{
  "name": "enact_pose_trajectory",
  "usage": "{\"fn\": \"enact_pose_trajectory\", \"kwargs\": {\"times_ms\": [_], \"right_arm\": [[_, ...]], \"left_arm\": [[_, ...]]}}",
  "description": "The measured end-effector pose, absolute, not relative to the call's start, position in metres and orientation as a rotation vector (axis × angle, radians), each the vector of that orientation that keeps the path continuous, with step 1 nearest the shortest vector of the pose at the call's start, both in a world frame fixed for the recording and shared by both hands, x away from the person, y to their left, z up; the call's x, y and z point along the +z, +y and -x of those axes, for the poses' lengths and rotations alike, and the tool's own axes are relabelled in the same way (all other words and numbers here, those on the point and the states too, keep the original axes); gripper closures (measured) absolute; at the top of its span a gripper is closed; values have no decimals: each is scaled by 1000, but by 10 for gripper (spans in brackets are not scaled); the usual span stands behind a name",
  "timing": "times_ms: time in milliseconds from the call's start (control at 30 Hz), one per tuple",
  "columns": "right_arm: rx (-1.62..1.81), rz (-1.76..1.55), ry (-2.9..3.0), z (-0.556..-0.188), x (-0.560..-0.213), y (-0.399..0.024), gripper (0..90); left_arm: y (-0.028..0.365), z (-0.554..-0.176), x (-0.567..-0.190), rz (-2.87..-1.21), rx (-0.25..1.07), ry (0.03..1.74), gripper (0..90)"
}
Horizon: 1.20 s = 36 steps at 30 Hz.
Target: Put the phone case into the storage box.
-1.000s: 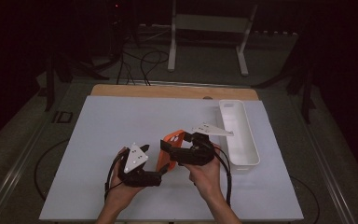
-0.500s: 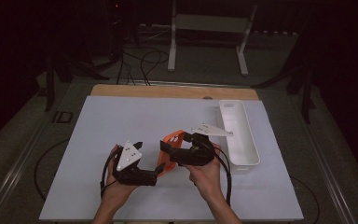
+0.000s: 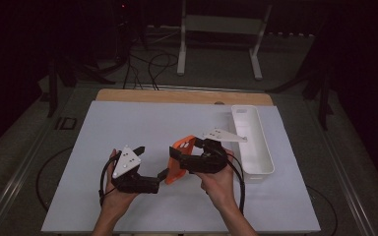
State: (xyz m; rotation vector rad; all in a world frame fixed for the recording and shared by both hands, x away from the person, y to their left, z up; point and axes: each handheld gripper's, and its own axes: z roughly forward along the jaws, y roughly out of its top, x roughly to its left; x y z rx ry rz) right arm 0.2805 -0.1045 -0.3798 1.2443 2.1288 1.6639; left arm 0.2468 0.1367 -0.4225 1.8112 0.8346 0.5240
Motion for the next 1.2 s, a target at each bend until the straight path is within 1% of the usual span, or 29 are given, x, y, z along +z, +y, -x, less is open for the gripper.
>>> {"fn": "enact_pose_trajectory", "kwargs": {"times_ms": [1200], "right_arm": [[1576, -1214, 2091, -295, -362, -123, 161]], "left_arm": [[161, -249, -415, -1778, 530, 871, 3]]}}
